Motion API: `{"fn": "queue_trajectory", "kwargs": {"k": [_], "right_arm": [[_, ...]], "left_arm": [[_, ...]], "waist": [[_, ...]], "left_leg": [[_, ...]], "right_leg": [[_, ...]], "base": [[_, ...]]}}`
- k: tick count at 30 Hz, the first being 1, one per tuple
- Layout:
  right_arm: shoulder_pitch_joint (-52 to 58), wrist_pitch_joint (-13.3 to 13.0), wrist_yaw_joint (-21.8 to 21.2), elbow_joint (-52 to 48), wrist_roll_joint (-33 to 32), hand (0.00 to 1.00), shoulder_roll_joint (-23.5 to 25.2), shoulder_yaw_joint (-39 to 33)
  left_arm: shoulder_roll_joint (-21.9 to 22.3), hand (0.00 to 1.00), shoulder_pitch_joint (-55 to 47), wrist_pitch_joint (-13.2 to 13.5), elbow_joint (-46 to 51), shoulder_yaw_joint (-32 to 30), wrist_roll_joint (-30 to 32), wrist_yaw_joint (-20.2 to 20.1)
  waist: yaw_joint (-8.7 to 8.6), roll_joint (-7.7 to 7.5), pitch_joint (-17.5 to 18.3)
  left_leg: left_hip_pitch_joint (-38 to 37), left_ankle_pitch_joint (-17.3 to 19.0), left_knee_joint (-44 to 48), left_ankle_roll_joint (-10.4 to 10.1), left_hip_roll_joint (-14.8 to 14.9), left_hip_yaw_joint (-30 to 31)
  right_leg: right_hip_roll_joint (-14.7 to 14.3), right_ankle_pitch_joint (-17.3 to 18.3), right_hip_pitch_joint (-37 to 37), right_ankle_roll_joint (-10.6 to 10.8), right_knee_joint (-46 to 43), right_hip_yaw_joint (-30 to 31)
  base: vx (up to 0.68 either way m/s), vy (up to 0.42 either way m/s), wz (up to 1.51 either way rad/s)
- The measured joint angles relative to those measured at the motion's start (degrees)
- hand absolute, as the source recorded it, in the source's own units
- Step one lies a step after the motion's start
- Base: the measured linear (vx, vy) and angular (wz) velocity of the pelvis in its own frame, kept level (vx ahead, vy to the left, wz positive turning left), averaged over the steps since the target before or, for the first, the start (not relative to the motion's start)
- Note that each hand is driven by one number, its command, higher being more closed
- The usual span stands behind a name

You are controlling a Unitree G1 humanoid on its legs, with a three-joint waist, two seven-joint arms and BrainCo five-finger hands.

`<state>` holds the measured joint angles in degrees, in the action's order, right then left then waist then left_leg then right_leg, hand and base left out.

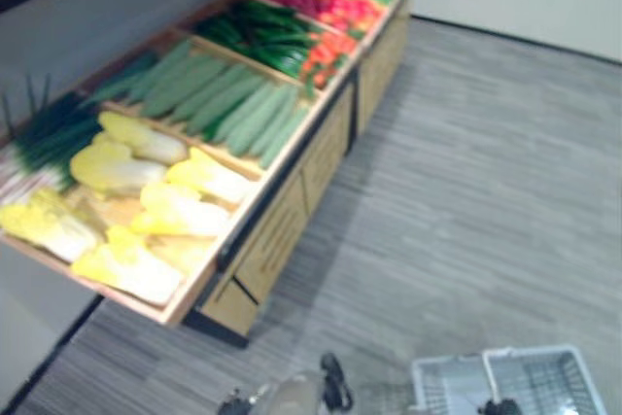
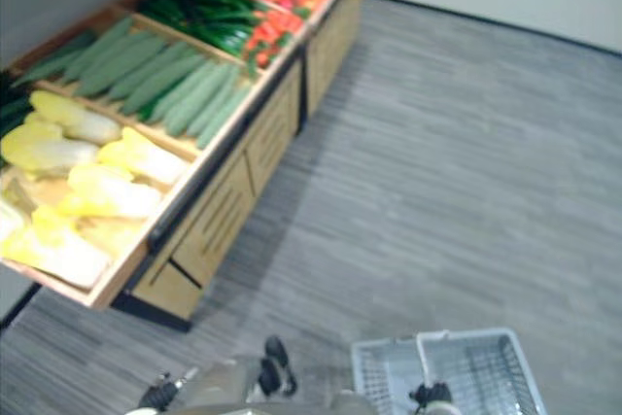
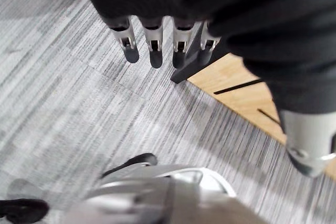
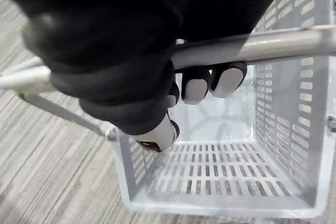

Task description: Pick vegetable in the basket

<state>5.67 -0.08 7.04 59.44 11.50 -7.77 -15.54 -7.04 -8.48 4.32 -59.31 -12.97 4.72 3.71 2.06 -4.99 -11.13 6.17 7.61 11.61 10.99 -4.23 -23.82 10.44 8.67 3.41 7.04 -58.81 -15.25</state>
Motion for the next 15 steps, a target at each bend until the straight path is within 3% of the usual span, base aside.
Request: {"fn": "queue_trajectory", "kwargs": {"k": [1,2,3,4,6,7,9,10,11,12,14,15], "right_arm": [[0.2,0.0,0.0,0.0,-0.1,1.0,0.0,0.1],[0.2,-0.2,0.0,-0.1,-0.2,1.0,-0.3,-0.1],[0.3,-0.4,0.0,-0.1,-0.2,1.0,-0.5,-0.3],[0.5,-0.5,0.0,0.0,-0.2,1.0,-0.5,-0.7],[0.9,-0.9,0.0,0.0,-0.2,1.0,-0.3,-2.3],[0.8,-0.9,0.1,0.1,-0.2,1.0,-0.2,-2.7],[0.4,-1.0,-0.1,0.4,-0.2,1.0,0.2,-2.3],[0.4,-1.0,-0.1,0.8,-0.2,1.0,0.7,-2.1],[0.2,-1.2,-0.2,1.7,-0.2,1.0,2.1,-1.9],[0.0,-1.2,-0.2,2.1,-0.1,1.0,2.7,-1.9],[0.3,-1.2,-0.1,2.0,-0.1,1.0,1.6,-2.7],[0.3,-1.3,-0.2,1.8,-0.2,1.0,1.1,-2.7]], "left_arm": [[0.0,0.0,0.0,0.0,0.0,0.2,0.0,0.0],[0.1,0.0,-0.1,-0.3,-0.1,1.0,-0.1,0.1],[0.6,0.0,-0.1,-0.6,0.2,1.9,-0.1,0.0],[0.8,0.0,0.0,-0.6,0.4,2.1,-0.1,0.0],[1.1,0.0,1.1,-0.2,1.3,2.5,-0.3,0.0],[1.2,0.0,1.6,-0.1,1.2,2.5,-0.4,0.0],[0.5,0.0,2.4,0.3,1.2,1.4,-2.4,0.2],[0.2,0.0,2.3,0.4,1.2,0.7,-2.4,0.2],[-0.3,0.0,1.0,0.5,1.4,-1.3,-2.4,0.3],[-0.4,0.0,1.0,0.5,1.4,-2.4,-2.4,0.4],[1.9,0.0,2.3,0.5,1.4,-3.1,-2.4,0.1],[2.1,0.0,2.7,0.4,1.4,-3.1,-2.4,0.1]], "waist": [[-0.29,0.28,-0.2],[-0.37,1.55,-0.9],[-0.45,3.33,-1.3],[-0.63,3.75,-1.2],[-0.61,4.55,-1.2],[-0.58,4.19,-1.1],[-0.29,2.28,-0.8],[-0.14,1.52,-0.7],[0.41,0.08,0.4],[0.16,-0.21,0.8],[-1.67,3.38,0.9],[-2.1,3.87,0.7]], "left_leg": [[-1.8,0.3,-0.7,-0.3,-0.6,2.2],[-5.8,0.5,-2.2,-0.8,-0.9,6.4],[-8.8,0.8,-3.1,-1.8,-0.4,11.3],[-9.8,0.9,-3.3,-2.3,-0.1,13.7],[-11.6,2.3,-3.4,-5.9,0.2,22.9],[-11.7,3.0,-3.3,-6.8,0.3,24.7],[-11.2,5.7,-2.0,-10.8,1.4,31.8],[-11.1,6.8,-1.0,-11.6,1.9,33.0],[-10.0,9.2,1.6,-13.3,3.0,35.0],[-9.3,9.8,2.8,-14.1,4.5,33.9],[-4.9,6.3,6.7,-14.4,13.0,17.8],[-4.1,5.0,7.4,-14.8,14.6,12.9]], "right_leg": [[0.3,1.3,1.7,-0.7,-1.9,0.6],[0.5,4.0,3.6,-0.6,-1.4,1.1],[0.3,6.1,5.3,-0.8,3.7,2.0],[0.3,6.7,5.9,-0.9,8.1,2.9],[-0.3,6.2,8.0,0.2,27.9,12.3],[-0.1,5.6,8.6,0.7,32.0,15.3],[1.0,1.5,8.8,1.6,45.1,24.1],[1.2,0.3,8.7,2.1,45.8,24.5],[1.9,-4.4,8.1,4.4,46.2,23.0],[1.7,-6.8,7.6,4.8,45.1,20.5],[0.6,-4.6,3.8,1.3,46.1,7.4],[0.3,-4.5,2.5,1.0,46.7,5.0]], "base": [[0.63,-0.059,1.74],[0.62,-0.096,1.8],[0.59,-0.12,1.86],[0.64,-0.232,2.03],[0.59,-0.332,2.12],[0.44,-0.397,1.99],[0.4,-0.498,1.8],[0.37,-0.592,1.57],[0.28,-0.521,1.24],[0.29,-0.597,1.87],[0.24,-0.503,2.27],[0.23,-0.512,2.08]]}}
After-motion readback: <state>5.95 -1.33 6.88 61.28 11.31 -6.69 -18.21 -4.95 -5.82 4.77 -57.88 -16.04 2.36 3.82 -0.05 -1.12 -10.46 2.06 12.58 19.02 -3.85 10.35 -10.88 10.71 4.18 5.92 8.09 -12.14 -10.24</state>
